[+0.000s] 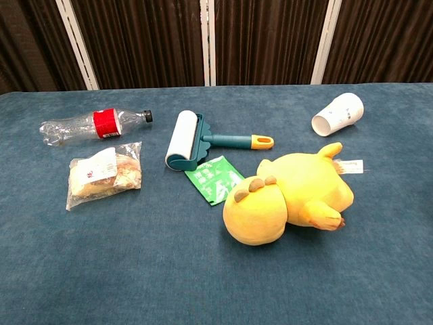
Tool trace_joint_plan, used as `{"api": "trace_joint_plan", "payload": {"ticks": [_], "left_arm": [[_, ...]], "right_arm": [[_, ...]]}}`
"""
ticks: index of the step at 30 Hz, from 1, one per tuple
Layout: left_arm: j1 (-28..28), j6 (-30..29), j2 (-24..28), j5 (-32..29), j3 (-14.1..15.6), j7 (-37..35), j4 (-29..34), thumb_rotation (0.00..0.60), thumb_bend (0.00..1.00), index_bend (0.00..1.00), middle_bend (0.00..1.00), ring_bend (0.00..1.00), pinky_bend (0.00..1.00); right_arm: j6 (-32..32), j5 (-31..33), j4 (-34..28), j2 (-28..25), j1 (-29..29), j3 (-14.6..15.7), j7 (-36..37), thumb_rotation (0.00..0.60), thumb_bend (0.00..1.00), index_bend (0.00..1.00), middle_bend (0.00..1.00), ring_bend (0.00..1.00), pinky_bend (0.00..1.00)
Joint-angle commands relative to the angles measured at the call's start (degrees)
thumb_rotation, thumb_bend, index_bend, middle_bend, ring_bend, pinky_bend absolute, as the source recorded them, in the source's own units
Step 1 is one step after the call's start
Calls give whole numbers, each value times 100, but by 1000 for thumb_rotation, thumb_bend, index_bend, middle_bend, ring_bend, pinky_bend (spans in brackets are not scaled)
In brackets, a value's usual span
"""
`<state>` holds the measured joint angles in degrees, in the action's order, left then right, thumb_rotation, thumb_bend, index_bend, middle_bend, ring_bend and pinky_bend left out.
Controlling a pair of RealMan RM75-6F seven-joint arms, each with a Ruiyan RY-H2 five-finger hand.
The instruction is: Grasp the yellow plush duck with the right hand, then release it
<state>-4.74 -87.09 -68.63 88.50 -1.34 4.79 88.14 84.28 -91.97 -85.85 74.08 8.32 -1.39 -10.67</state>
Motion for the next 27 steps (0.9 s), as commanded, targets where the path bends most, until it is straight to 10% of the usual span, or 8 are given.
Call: {"api": "trace_joint_plan", "payload": {"ticks": [1,22,27], "left_arm": [[2,-3,-2,3,1,0,-1,600,103,0,0,0,0],[-28,54,-10,-44,-23,-21,-36,600,103,0,0,0,0],[-17,27,-9,-61,-37,-1,-7,600,103,0,0,0,0]], "right_arm": [[-3,3,0,0,0,-1,2,600,330,0,0,0,0],[-92,23,-1,16,42,-1,54,600,331,0,0,0,0],[-234,-73,76,19,157,30,244,600,465,0,0,0,0]]}}
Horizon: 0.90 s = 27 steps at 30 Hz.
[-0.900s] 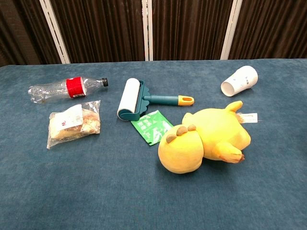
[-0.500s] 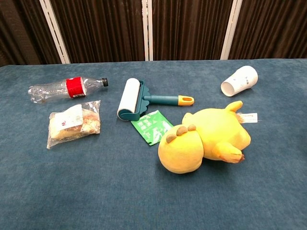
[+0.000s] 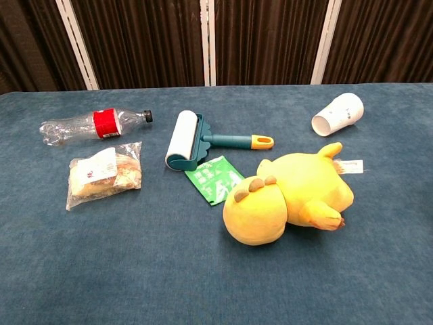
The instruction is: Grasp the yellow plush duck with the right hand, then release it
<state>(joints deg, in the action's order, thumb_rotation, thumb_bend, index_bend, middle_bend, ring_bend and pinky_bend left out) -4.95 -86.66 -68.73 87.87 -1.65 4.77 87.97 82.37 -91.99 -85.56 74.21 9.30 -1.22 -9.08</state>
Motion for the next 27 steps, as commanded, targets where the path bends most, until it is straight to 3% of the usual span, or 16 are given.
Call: {"api": "trace_joint_plan", "payload": {"ticks": [1,13,27], "left_arm": [[8,-30,0,2,-11,5,9,600,103,0,0,0,0],[-47,113,-69,-134,-52,95,-61,600,104,0,0,0,0],[-132,341,-129,-433,-166,73,-205,600,103,0,0,0,0]], "right_arm": [[-36,-150,93,26,99,16,168,600,518,0,0,0,0],[-33,-881,1066,472,710,-42,1019,600,988,0,0,0,0],[-222,-1411,1364,1164,1415,-22,1282,600,1000,0,0,0,0]]}}
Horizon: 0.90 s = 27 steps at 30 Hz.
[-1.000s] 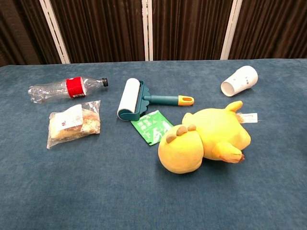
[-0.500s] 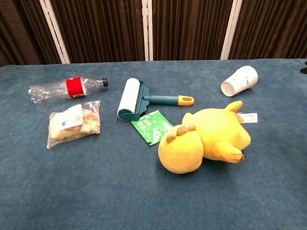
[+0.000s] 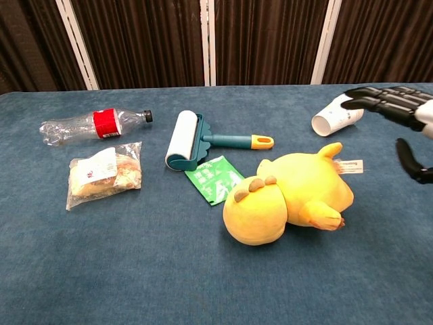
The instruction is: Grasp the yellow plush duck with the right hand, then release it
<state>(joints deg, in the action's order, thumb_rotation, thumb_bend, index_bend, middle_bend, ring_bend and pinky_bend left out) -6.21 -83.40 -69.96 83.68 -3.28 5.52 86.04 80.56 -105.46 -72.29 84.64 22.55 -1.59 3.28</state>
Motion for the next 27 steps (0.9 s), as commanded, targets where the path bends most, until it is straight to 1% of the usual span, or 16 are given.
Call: {"api": "trace_joint_plan", "payload": {"ticks": [1,5,15,18,20,22,27], "left_arm": [[-10,25,-9,-20,-4,-5,-19,600,103,0,0,0,0],[-25,64,-15,-73,-20,-34,-58,600,103,0,0,0,0],[-55,133,-24,-177,-56,-41,-87,600,103,0,0,0,0],[-63,151,-29,-201,-61,-36,-100,600,103,0,0,0,0],[-68,168,-34,-221,-63,-32,-106,600,103,0,0,0,0],[-70,176,-36,-232,-64,-30,-109,600,103,0,0,0,0],[-74,191,-32,-267,-73,-50,-118,600,103,0,0,0,0]], "right_arm": [[-61,-77,53,172,122,26,75,600,1000,0,0,0,0],[-390,-113,316,456,351,156,226,600,1000,0,0,0,0],[-453,-26,778,813,460,302,405,600,1000,0,0,0,0],[-433,-14,913,959,501,305,366,600,1000,0,0,0,0],[-348,-47,1123,1122,530,257,85,600,1000,0,0,0,0],[-301,-55,1249,1230,538,247,-37,600,1000,0,0,0,0],[-423,34,1398,1415,586,317,-16,600,1000,0,0,0,0]]}}
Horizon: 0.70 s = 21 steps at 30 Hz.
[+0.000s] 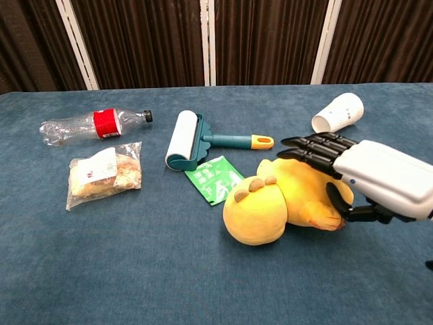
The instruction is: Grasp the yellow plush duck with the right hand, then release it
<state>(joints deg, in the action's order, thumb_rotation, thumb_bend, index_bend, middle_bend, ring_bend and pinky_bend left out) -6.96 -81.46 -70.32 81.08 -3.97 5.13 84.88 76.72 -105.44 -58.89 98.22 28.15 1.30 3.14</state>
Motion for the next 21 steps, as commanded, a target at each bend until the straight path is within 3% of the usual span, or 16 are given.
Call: {"api": "trace_joint_plan", "payload": {"ticks": [1,15,21], "left_arm": [[0,-5,5,-8,-6,-18,-4,600,103,0,0,0,0],[-31,78,-36,-57,11,36,-43,600,103,0,0,0,0],[-49,147,-41,-147,-7,59,-58,600,103,0,0,0,0]], "right_arm": [[-31,41,91,93,32,35,-17,600,1000,0,0,0,0],[-28,122,241,441,133,86,-18,600,1000,0,0,0,0],[-141,227,615,655,159,116,-89,600,1000,0,0,0,0]]}}
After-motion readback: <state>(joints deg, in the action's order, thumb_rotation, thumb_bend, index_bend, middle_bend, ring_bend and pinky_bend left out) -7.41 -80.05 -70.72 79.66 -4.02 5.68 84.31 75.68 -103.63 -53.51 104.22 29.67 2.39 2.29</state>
